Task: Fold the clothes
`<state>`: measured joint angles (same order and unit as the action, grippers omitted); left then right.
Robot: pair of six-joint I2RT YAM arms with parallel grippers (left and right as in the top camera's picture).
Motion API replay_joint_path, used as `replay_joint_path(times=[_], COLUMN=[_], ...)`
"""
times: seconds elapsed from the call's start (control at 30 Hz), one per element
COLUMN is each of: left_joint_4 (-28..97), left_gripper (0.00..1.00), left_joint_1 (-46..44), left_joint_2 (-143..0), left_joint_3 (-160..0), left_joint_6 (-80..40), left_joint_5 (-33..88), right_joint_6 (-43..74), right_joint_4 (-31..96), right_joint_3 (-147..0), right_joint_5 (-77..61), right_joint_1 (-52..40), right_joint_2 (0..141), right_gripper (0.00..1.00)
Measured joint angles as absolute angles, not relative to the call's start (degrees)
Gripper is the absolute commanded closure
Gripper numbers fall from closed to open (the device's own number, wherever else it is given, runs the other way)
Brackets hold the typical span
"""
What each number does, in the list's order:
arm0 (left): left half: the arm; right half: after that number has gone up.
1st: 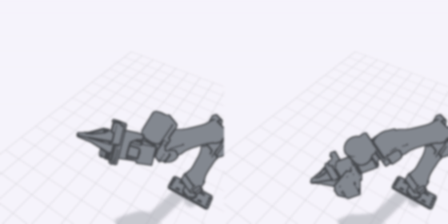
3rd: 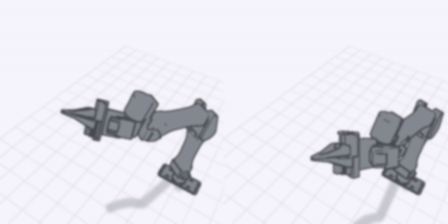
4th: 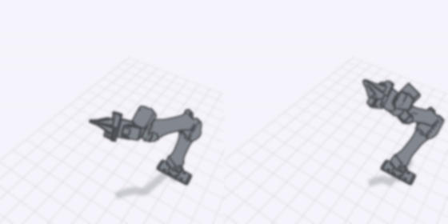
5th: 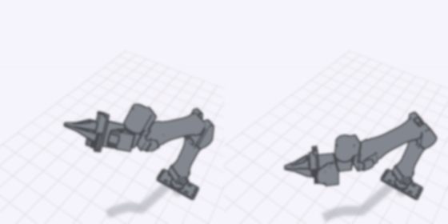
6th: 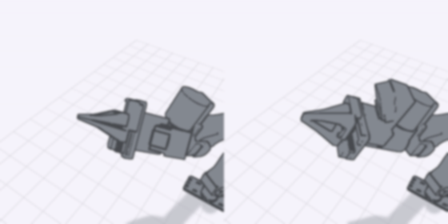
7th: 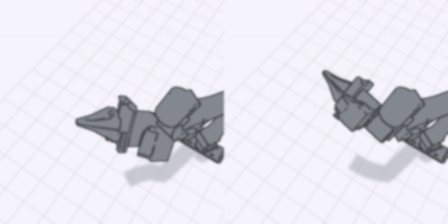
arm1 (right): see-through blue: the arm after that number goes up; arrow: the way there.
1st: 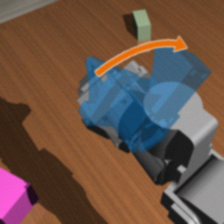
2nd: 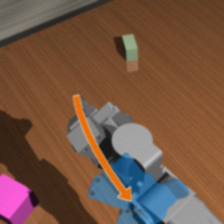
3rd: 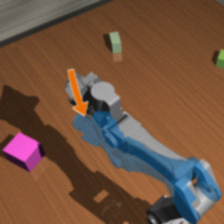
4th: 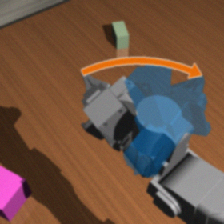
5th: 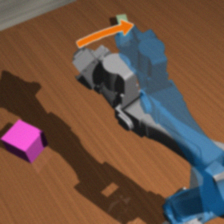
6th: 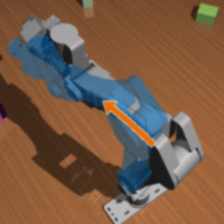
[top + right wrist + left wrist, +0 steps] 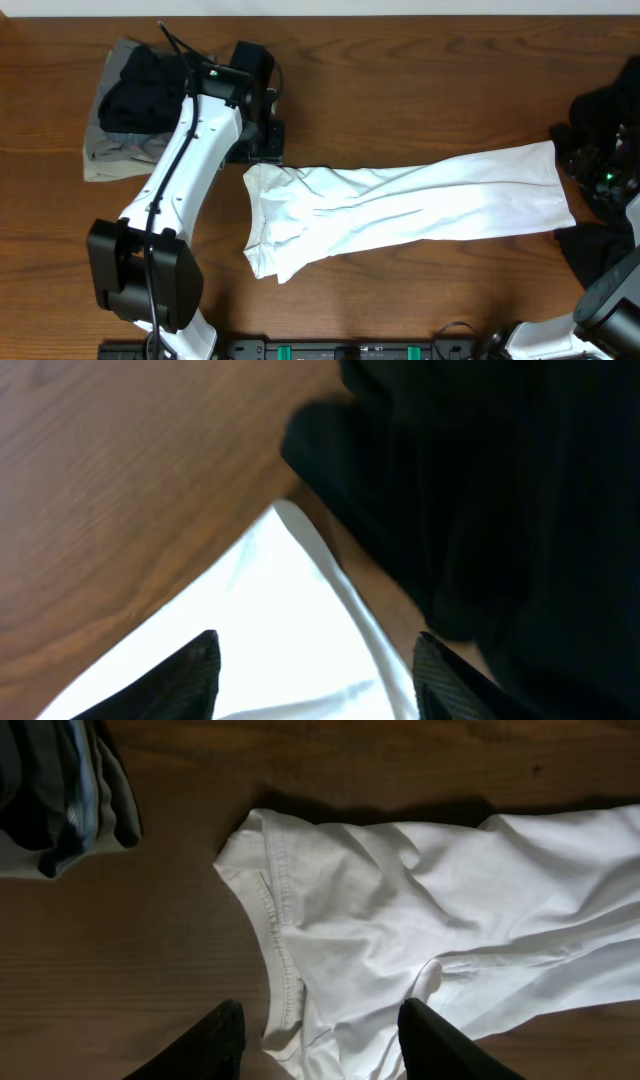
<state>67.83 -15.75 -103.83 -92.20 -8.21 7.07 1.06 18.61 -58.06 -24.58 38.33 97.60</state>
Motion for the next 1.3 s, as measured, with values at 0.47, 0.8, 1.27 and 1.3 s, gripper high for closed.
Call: replay_joint_path(times=[0.47,0.8,1.27,1.3], left_joint_4=[67.53,66.94,70.65,70.65], left_gripper=[0.47,0.47,0.93,0.94], left_joint_1=[-15.79,-15.79,-15.79,-15.81], left_joint_2=[-103.83,-103.83,-103.83,-103.83], left_joint_3=[-92.20,-92.20,-91.42,-91.02], left_joint_6=[-8.80,-8.80,-10.48,-10.72], left_joint_5=[7.07,7.07,7.44,7.51], right_joint_6=[-16.88,-20.03,-15.55,-14.13], right_joint_4=[15.64,22.02,30.00,30.50], right_joint_3=[-58.13,-59.24,-65.93,-67.37], right_joint_5=[-28.69,-30.06,-28.18,-28.05], right_joint_1=[38.33,38.33,39.40,39.92], right_joint_2=[108.92,109.38,109.38,109.32], right_gripper=[0.45,0.56,0.32,0.32])
